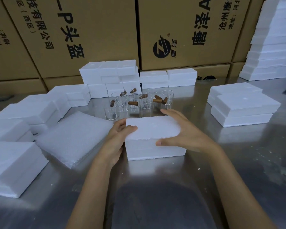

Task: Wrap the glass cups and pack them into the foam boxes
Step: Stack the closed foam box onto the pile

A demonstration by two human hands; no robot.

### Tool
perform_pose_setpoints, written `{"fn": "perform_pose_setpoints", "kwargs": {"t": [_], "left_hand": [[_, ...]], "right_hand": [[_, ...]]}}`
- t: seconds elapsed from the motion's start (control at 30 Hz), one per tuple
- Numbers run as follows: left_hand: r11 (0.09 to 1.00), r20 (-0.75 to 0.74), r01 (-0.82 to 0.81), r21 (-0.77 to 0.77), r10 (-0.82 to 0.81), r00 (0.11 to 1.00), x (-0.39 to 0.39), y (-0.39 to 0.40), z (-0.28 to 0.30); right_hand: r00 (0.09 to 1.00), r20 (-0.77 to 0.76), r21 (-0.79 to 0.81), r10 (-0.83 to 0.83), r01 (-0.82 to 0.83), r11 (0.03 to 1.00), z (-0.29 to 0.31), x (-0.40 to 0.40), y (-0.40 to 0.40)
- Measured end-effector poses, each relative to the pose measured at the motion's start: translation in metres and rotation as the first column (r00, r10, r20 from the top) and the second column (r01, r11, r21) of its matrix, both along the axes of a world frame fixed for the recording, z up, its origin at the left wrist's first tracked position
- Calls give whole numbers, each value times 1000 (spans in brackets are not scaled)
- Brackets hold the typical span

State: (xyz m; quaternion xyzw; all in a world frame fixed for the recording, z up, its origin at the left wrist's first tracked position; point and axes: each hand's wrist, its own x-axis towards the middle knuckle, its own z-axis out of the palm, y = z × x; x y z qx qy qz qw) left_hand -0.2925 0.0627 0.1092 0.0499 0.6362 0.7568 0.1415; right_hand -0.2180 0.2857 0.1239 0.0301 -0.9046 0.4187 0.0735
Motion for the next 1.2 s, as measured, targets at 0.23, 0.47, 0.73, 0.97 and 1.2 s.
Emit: {"fn": "perform_pose_setpoints", "kwargs": {"t": [0.23, 0.47, 0.73, 0.97, 1.2], "left_hand": [[1000, -7, 3, 31, -3, 1000, -2, 0, -3], [1000, -15, 1, 28, -1, 1000, -5, 1, -6], [999, -30, 31, 24, -31, 999, -10, -3, -10], [998, -52, -6, 57, 9, 999, -10, 3, -11], [997, -72, -23, 79, 29, 997, -7, 10, -14]], "right_hand": [[1000, 1, -111, -12, 12, 994, -6, -2, 0], [999, -16, -182, -34, 30, 983, -8, -2, -2], [989, 21, -235, -145, 146, 961, -12, -5, -1], [983, 58, -262, -173, 182, 948, -13, -7, -2], [953, -43, -262, -301, 280, 924, -13, -9, -4]]}}
